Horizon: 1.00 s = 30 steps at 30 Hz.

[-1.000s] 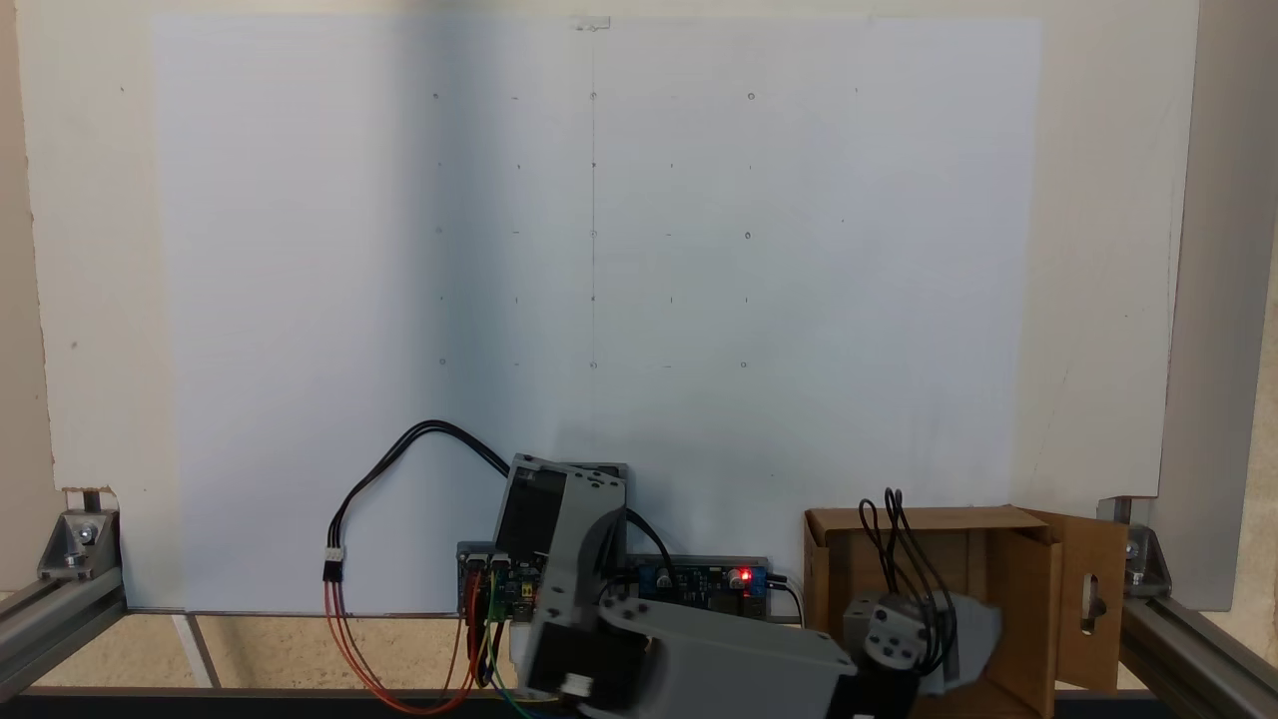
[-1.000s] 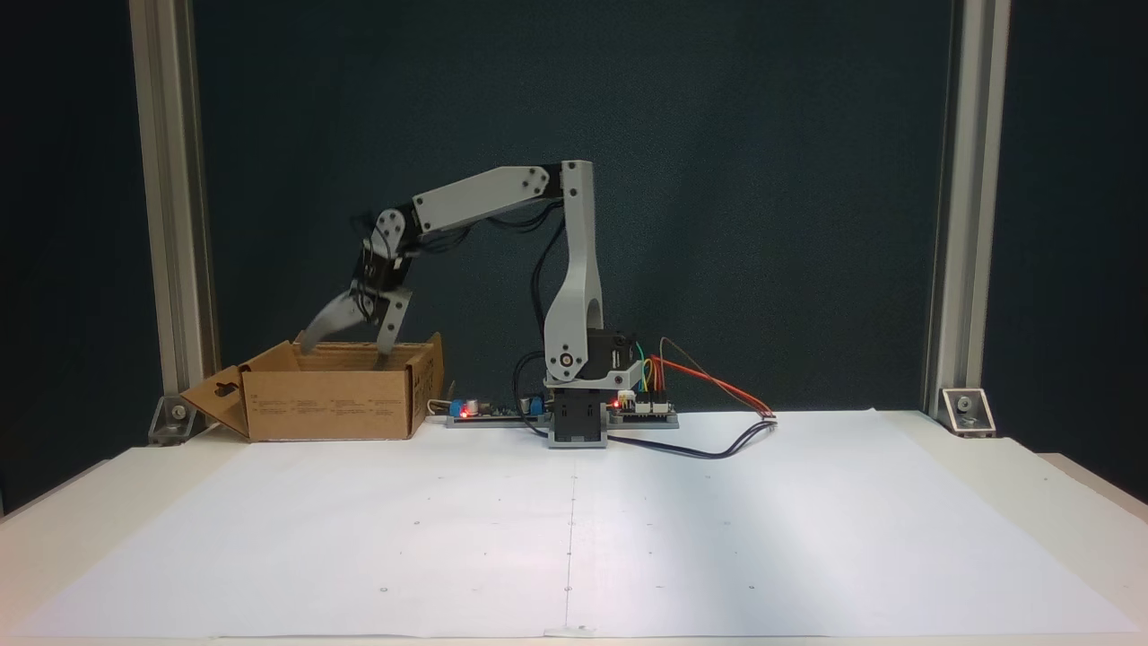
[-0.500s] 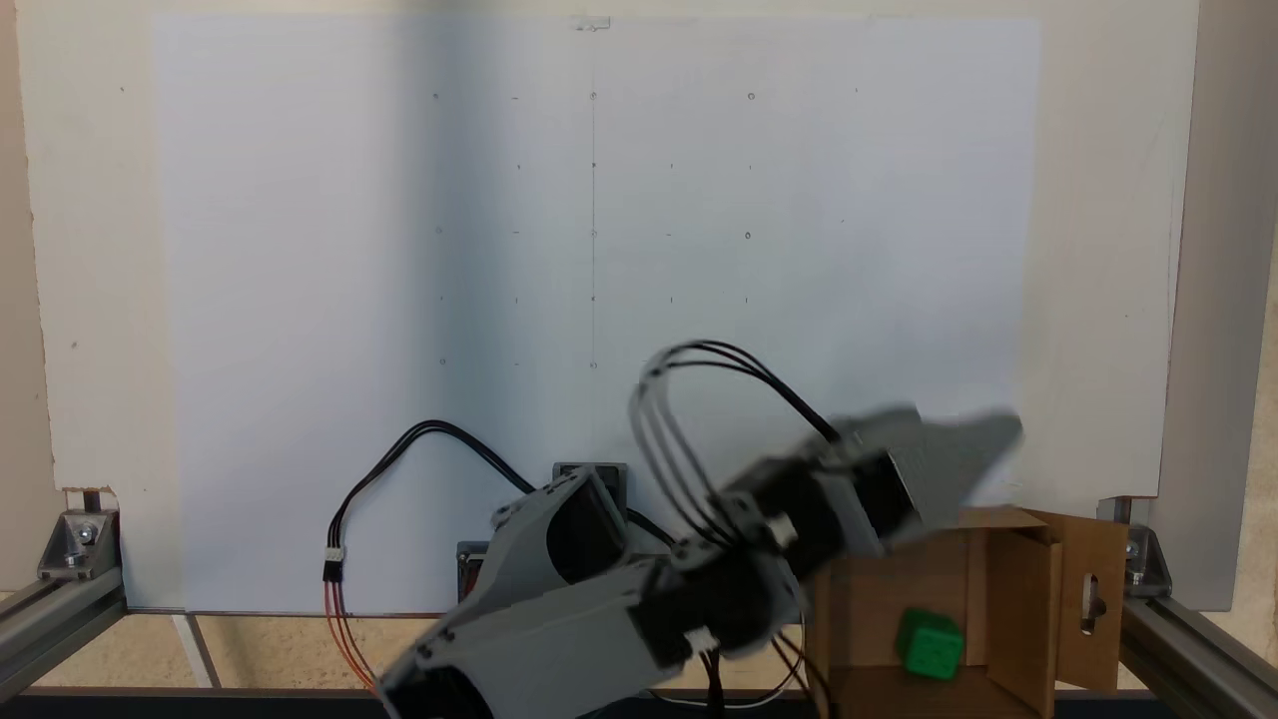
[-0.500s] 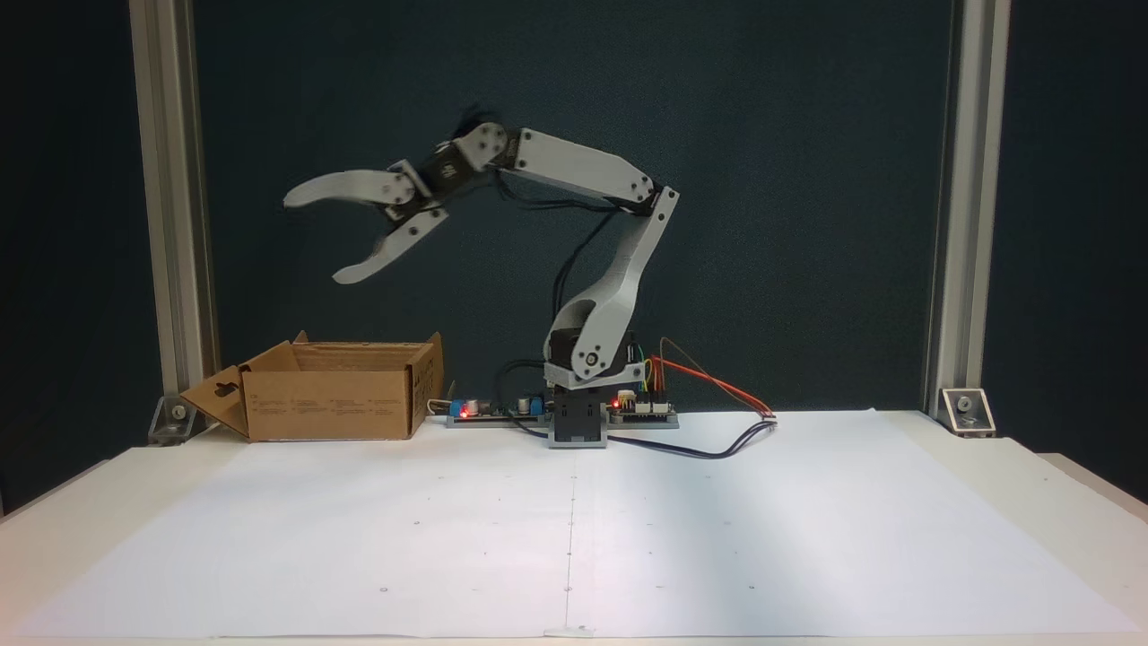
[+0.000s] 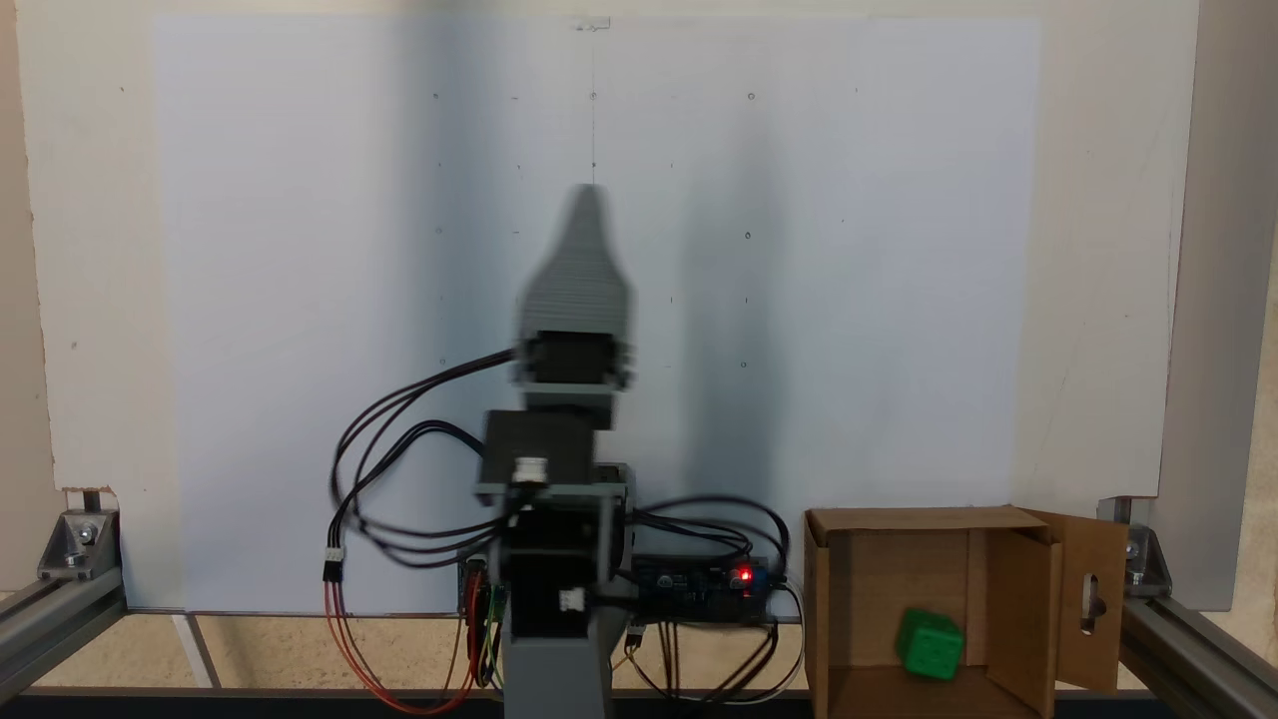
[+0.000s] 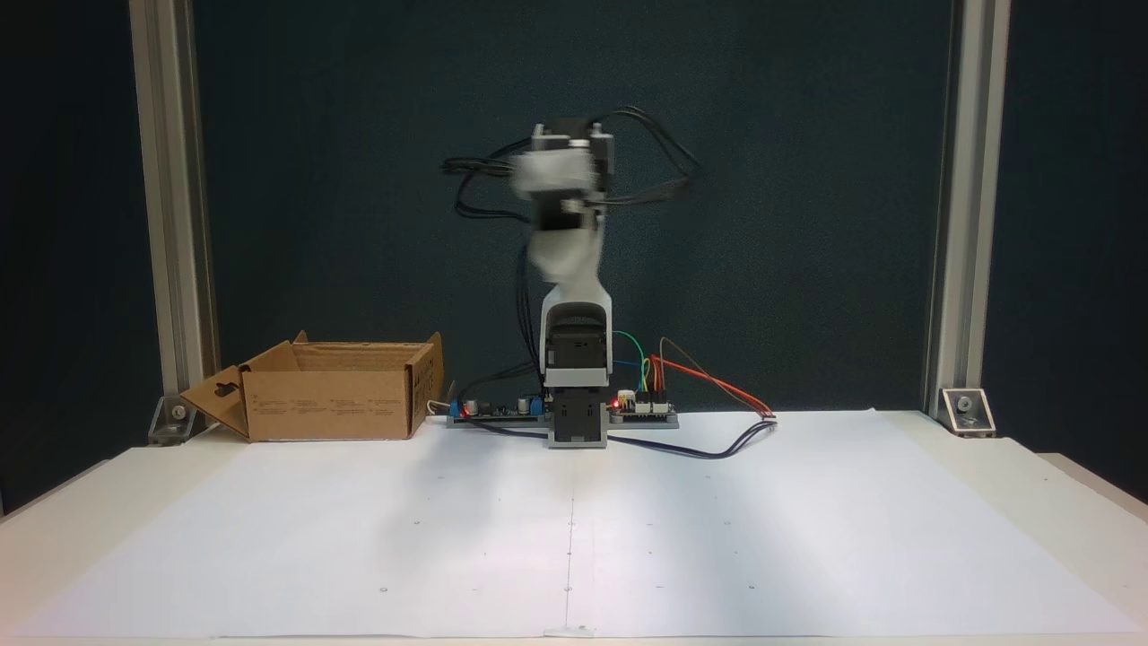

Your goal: Grasp a green dice and put it in the bin.

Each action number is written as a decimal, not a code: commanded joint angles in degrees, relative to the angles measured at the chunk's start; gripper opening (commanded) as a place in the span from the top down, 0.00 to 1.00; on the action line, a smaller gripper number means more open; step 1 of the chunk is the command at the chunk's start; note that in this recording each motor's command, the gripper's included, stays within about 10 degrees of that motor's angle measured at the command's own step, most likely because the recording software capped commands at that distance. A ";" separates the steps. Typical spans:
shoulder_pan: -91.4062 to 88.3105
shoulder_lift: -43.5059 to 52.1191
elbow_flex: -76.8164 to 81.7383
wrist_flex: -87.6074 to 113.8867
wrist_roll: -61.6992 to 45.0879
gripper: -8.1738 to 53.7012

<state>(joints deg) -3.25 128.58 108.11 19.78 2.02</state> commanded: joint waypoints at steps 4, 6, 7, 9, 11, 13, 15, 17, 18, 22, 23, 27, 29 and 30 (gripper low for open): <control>-4.92 7.21 9.14 -13.96 2.37 0.15; -4.31 7.47 13.54 -18.79 2.29 0.14; -3.78 7.47 15.03 -21.34 2.20 0.13; -2.11 7.47 17.58 -25.91 2.20 0.13; 0.70 7.47 19.69 -30.92 2.29 0.13; 3.87 7.47 22.06 -35.93 2.29 0.13; 6.06 7.47 24.79 -40.76 2.29 0.13; 6.42 7.47 27.33 -45.42 2.20 0.13; 6.42 7.47 28.92 -48.14 2.20 0.13; 6.33 7.47 37.35 -57.55 2.11 0.15; 6.33 7.47 39.29 -60.01 2.20 0.16; 6.24 7.47 45.35 -68.97 2.11 0.17; 6.24 7.38 47.81 -73.63 2.11 0.17; 6.24 7.38 48.96 -75.92 2.02 0.17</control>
<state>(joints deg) 2.99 129.46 158.29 -49.04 2.02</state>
